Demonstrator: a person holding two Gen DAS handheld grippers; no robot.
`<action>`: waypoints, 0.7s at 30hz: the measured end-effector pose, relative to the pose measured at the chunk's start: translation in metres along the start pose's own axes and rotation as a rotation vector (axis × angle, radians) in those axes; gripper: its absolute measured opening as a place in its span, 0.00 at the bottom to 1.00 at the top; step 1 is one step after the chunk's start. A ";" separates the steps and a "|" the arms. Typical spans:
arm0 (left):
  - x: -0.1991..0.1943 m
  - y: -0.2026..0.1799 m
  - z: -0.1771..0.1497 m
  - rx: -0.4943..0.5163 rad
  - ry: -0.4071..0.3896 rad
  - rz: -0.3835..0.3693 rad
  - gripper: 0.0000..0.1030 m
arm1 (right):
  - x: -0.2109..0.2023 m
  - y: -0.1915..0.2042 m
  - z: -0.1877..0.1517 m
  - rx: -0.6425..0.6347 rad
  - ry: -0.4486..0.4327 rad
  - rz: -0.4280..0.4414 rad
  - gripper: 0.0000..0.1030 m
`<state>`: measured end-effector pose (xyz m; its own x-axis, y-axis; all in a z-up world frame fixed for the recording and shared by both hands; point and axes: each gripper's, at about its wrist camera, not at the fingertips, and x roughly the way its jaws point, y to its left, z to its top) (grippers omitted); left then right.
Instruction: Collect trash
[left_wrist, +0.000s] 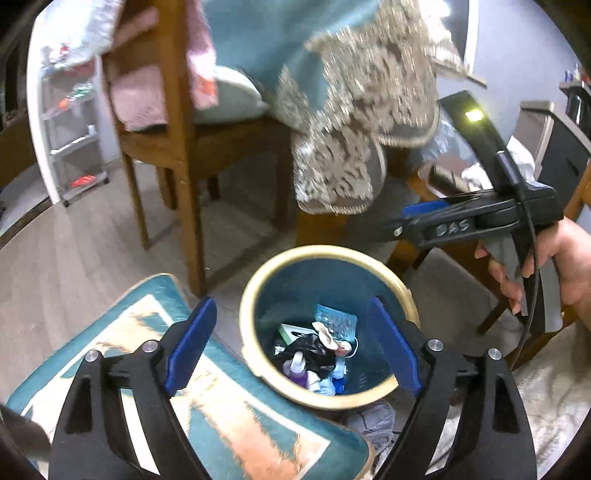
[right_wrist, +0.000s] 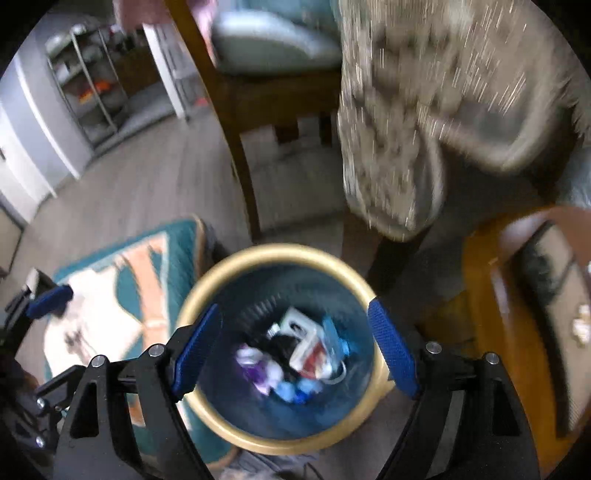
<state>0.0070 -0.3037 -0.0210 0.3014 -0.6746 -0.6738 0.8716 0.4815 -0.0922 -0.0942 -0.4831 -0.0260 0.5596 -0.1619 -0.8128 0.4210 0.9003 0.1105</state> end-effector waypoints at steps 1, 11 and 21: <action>-0.010 0.002 0.000 -0.007 -0.003 0.015 0.83 | -0.016 0.005 -0.001 0.001 -0.046 0.009 0.80; -0.101 0.015 -0.013 -0.033 0.002 0.094 0.94 | -0.100 0.057 -0.046 0.036 -0.230 0.069 0.88; -0.141 0.016 -0.044 -0.081 -0.044 0.133 0.94 | -0.100 0.084 -0.104 0.058 -0.235 0.030 0.92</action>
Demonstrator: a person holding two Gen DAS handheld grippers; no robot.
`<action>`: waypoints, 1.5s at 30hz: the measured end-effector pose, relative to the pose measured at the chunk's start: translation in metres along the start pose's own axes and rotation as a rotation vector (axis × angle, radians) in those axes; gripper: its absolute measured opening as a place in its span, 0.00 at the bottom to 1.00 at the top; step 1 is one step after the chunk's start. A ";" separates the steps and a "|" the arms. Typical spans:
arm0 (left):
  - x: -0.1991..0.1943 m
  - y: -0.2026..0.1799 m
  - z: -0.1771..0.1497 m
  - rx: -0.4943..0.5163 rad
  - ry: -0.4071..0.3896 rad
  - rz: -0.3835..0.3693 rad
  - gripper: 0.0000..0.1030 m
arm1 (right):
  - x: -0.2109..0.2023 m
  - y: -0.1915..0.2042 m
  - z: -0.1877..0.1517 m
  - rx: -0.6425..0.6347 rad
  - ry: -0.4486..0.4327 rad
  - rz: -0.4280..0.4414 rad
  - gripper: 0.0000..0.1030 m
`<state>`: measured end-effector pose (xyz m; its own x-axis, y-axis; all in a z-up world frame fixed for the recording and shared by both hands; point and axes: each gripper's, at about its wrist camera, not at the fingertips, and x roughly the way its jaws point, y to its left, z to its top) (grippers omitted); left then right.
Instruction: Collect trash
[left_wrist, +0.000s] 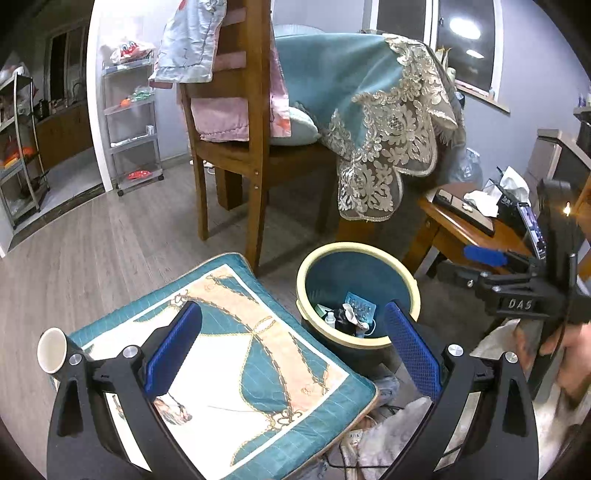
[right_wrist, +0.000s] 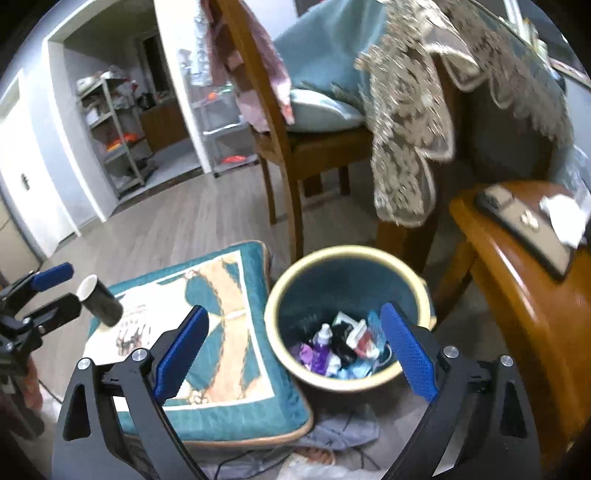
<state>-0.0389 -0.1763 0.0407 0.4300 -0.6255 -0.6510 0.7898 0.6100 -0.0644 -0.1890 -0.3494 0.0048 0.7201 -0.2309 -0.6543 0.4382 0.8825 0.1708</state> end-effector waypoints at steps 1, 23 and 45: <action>0.003 -0.001 -0.004 0.006 0.007 0.010 0.94 | 0.001 0.001 -0.002 0.009 -0.005 -0.013 0.92; 0.020 -0.013 -0.012 0.073 0.005 0.094 0.94 | 0.011 0.006 -0.011 -0.017 -0.060 -0.123 0.94; 0.020 -0.012 -0.015 0.070 0.009 0.107 0.94 | 0.011 0.008 -0.012 -0.028 -0.057 -0.125 0.94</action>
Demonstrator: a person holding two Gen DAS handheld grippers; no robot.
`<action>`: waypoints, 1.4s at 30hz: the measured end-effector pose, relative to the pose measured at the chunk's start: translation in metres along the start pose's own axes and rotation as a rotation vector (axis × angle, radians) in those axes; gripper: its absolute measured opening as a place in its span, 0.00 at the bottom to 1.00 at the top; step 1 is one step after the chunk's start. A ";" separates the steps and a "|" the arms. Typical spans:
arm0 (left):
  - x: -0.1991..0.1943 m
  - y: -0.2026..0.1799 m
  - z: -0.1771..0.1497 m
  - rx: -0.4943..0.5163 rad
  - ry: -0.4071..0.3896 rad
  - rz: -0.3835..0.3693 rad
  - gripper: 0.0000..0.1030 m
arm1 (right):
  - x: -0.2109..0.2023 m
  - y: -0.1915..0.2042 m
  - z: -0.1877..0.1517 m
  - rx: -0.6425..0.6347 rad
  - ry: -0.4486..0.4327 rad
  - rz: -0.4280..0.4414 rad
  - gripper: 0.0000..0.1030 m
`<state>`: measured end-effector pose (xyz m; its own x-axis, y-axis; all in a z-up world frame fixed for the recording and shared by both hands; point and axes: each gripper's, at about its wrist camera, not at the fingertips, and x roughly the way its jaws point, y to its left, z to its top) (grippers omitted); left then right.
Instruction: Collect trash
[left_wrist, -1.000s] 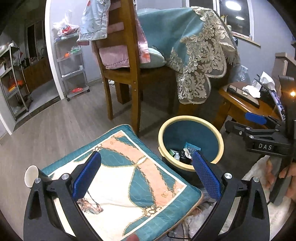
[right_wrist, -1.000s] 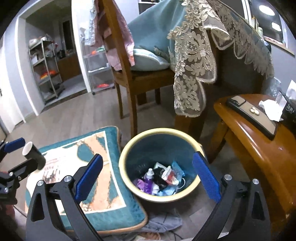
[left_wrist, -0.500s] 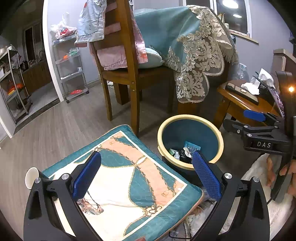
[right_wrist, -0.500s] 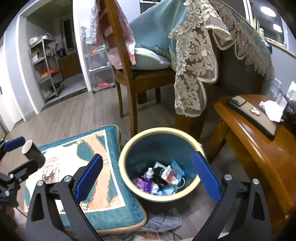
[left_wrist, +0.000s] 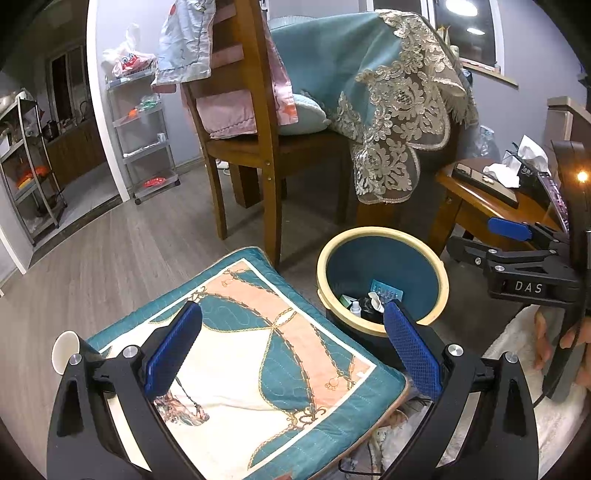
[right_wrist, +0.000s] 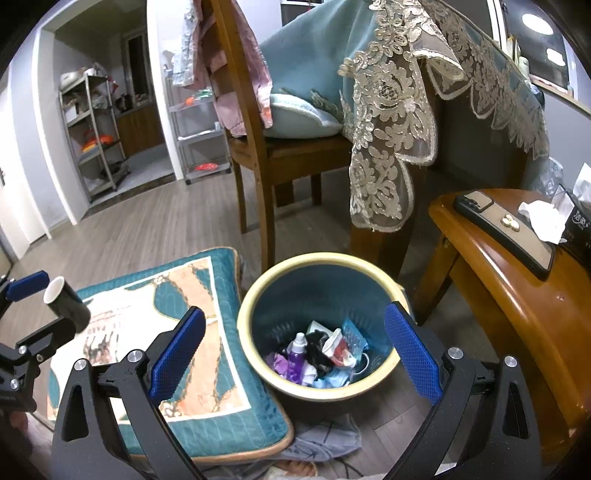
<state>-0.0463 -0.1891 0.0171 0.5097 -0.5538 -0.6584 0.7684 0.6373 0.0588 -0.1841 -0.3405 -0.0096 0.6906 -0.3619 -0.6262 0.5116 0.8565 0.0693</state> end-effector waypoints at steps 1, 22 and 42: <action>0.000 0.000 0.000 -0.001 0.000 0.001 0.94 | 0.000 0.000 0.000 -0.003 0.000 0.000 0.94; -0.003 0.000 0.001 -0.007 -0.005 -0.002 0.94 | 0.001 0.002 -0.001 -0.020 0.007 -0.003 0.94; -0.006 -0.005 0.000 0.021 -0.035 -0.017 0.94 | 0.007 -0.005 0.002 -0.025 0.025 -0.007 0.94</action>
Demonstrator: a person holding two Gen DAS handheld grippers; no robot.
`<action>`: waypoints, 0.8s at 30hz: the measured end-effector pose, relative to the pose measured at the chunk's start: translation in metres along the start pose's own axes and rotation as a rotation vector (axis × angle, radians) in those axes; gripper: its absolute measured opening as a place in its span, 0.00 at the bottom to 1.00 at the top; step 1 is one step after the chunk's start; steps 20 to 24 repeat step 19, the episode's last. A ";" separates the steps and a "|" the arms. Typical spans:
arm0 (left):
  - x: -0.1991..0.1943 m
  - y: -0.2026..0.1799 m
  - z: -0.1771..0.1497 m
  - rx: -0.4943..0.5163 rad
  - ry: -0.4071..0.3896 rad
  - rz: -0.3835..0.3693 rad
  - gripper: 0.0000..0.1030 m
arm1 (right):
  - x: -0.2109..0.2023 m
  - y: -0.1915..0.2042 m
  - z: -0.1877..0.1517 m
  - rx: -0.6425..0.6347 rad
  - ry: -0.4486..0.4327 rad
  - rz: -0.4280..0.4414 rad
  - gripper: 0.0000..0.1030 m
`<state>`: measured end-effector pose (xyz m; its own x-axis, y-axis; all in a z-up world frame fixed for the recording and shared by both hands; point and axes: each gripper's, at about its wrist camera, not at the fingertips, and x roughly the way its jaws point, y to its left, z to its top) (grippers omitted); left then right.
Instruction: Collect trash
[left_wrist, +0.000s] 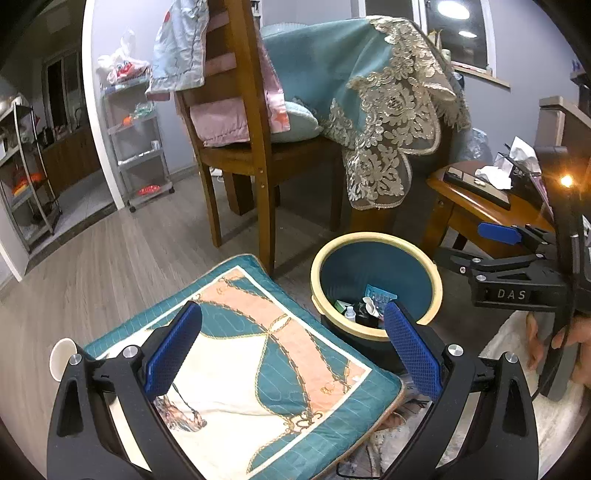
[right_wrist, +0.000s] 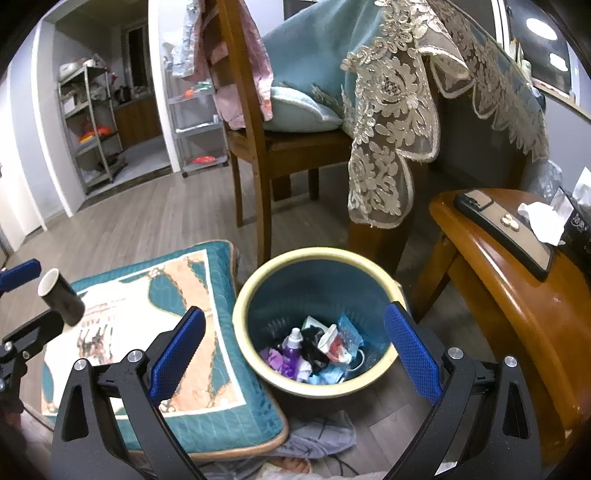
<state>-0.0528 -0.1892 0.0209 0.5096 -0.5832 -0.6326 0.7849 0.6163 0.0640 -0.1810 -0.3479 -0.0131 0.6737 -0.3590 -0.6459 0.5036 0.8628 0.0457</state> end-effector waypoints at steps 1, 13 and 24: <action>-0.001 -0.001 0.000 0.006 -0.004 0.001 0.94 | 0.000 -0.001 0.000 0.003 0.002 -0.001 0.94; -0.011 0.002 0.004 0.008 -0.054 -0.014 0.94 | 0.006 -0.006 0.000 0.033 0.034 -0.024 0.94; -0.008 0.004 0.005 -0.008 -0.028 -0.023 0.94 | 0.006 -0.004 0.000 0.016 0.036 -0.030 0.94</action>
